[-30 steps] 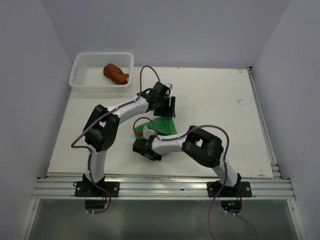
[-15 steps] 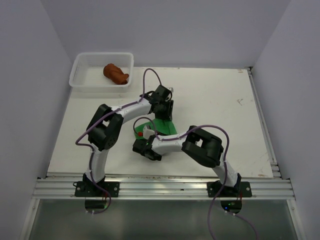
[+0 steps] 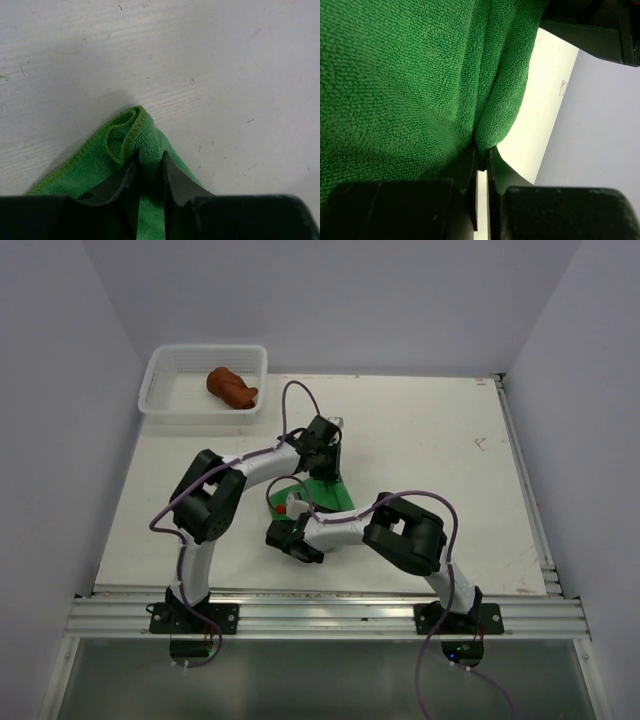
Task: Roll the towels
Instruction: Roll the towel
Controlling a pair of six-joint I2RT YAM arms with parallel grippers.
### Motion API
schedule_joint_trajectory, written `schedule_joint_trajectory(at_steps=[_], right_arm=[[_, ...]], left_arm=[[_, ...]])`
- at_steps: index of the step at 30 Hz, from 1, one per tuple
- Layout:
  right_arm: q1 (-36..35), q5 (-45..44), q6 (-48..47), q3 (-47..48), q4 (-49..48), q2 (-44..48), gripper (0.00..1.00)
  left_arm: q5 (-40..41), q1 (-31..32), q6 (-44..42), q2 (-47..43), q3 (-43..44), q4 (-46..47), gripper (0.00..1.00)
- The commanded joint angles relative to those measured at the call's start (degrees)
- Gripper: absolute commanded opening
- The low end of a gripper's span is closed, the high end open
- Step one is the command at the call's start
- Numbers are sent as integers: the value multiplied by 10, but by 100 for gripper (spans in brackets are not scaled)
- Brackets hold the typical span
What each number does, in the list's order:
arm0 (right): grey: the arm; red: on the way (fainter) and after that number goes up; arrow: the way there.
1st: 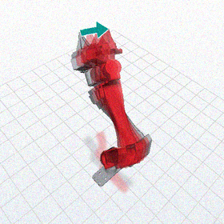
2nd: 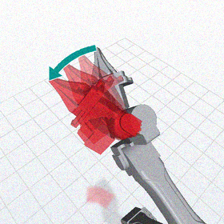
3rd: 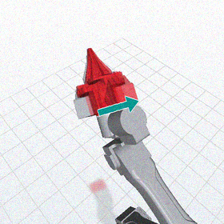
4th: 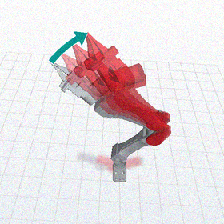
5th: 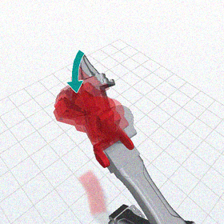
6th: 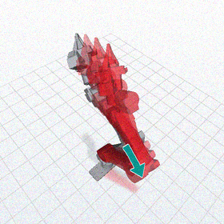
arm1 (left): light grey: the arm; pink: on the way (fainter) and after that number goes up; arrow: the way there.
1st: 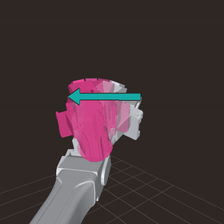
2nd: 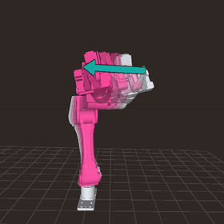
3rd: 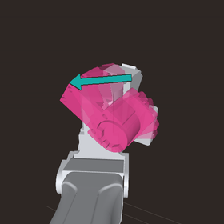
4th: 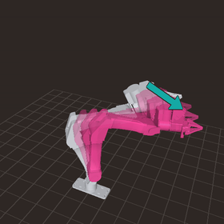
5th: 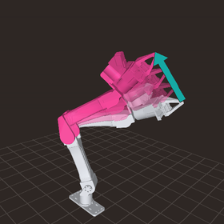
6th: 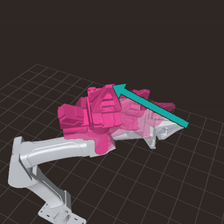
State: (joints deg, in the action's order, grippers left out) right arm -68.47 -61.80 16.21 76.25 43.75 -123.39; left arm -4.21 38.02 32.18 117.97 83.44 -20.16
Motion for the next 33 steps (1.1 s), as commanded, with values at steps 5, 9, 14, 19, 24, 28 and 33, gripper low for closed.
schedule_joint_trajectory(at_steps=[5,9,14,19,24,28,33], right_arm=[[-10,96,20,-16,-32,-16,0],[-10,100,12,-20,-36,-13,2],[-11,117,15,-53,-66,27,11],[-10,156,40,-100,-131,92,22],[-10,172,61,-127,-157,135,31],[-9,178,75,-138,-162,155,34],[-4,170,100,-139,-150,181,40]], left_arm=[[1,-15,43,-54,-94,111,18],[-11,-23,60,-90,-172,235,13],[-26,-25,69,-90,-195,289,9],[-30,-25,77,-94,-237,331,3],[-26,-25,81,-102,-267,359,2],[-20,-25,82,-106,-276,361,0],[-12,-24,82,-109,-282,362,0]])
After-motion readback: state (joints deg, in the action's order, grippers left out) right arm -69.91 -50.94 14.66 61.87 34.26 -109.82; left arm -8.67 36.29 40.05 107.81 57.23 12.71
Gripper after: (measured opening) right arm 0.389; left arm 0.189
